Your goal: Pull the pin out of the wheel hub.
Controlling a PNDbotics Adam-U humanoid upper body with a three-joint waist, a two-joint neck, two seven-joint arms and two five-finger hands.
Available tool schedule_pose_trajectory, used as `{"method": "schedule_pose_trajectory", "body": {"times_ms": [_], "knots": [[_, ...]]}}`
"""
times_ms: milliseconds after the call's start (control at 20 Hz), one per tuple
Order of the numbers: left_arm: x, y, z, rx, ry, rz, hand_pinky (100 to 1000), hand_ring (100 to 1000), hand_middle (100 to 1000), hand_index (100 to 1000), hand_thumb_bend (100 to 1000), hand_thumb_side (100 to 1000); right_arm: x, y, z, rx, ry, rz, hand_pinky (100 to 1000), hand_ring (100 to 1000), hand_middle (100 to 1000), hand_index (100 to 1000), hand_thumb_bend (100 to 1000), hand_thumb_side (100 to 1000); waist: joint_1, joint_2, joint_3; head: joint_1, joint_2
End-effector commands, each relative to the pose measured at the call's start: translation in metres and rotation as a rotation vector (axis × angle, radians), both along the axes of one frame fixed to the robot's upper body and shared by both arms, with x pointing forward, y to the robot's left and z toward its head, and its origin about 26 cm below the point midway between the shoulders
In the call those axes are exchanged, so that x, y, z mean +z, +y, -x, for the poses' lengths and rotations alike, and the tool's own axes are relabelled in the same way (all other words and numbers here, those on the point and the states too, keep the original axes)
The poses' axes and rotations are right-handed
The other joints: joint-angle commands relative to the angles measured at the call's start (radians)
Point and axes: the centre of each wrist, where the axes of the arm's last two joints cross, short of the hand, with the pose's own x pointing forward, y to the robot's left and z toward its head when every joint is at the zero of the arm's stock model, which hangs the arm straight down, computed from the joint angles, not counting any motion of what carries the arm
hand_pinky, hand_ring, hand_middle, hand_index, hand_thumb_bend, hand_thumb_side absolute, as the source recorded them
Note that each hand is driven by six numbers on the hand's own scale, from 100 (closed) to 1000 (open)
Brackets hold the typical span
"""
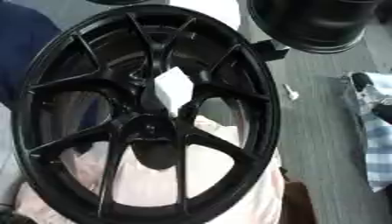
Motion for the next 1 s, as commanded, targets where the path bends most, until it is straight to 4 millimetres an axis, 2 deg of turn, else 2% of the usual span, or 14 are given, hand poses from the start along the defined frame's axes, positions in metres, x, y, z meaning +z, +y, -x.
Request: {"method": "schedule_pose_trajectory", "body": {"times_ms": [50, 100, 150, 400, 550, 600, 650, 850, 1000], "knots": [[0.010, 0.010, 0.001, 0.013, -0.018, -0.039, 595, 652, 592, 706, 100, 764, 0.028, 0.005, 0.006, 0.049, -0.029, 0.209, 845, 830, 708, 799, 605, 151, -0.002, -0.027, -0.001, -0.013, 0.004], [0.010, 0.011, 0.001, 0.014, -0.017, -0.043, 595, 652, 592, 706, 100, 764, 0.031, 0.006, 0.006, 0.066, -0.027, 0.259, 858, 832, 715, 804, 601, 199, -0.005, -0.028, -0.001, -0.015, 0.002], [0.010, 0.012, 0.001, 0.015, -0.015, -0.046, 595, 652, 592, 706, 100, 764, 0.034, 0.007, 0.005, 0.081, -0.025, 0.305, 871, 835, 724, 809, 606, 166, -0.009, -0.029, -0.002, -0.018, 0.001], [0.008, 0.014, 0.002, 0.015, -0.004, -0.061, 595, 651, 592, 706, 100, 764, 0.056, 0.024, -0.002, 0.144, -0.007, 0.547, 906, 853, 754, 828, 608, 165, -0.020, -0.040, -0.001, -0.031, -0.021], [0.005, 0.013, 0.002, 0.007, 0.008, -0.067, 595, 651, 592, 706, 100, 764, 0.072, 0.036, -0.006, 0.171, 0.000, 0.703, 915, 859, 763, 831, 608, 156, -0.020, -0.049, 0.005, -0.051, -0.028], [0.004, 0.012, 0.002, 0.003, 0.011, -0.068, 595, 652, 592, 706, 100, 769, 0.077, 0.040, -0.007, 0.176, 0.002, 0.754, 916, 860, 762, 831, 553, 182, -0.020, -0.051, 0.009, -0.058, -0.030], [0.003, 0.011, 0.002, -0.001, 0.013, -0.068, 595, 652, 592, 706, 100, 764, 0.083, 0.043, -0.008, 0.176, 0.001, 0.806, 917, 860, 764, 831, 608, 156, -0.019, -0.053, 0.012, -0.064, -0.031], [0.002, 0.006, 0.001, -0.018, 0.015, -0.063, 595, 652, 592, 706, 100, 765, 0.113, 0.051, -0.006, 0.171, -0.025, 0.992, 912, 860, 763, 832, 594, 156, -0.014, -0.054, 0.028, -0.088, -0.034], [0.002, 0.003, 0.000, -0.032, 0.016, -0.063, 595, 652, 593, 706, 100, 765, 0.131, 0.059, -0.005, 0.212, -0.037, 1.050, 911, 864, 766, 832, 590, 146, -0.014, -0.055, 0.041, -0.105, -0.027]]}}
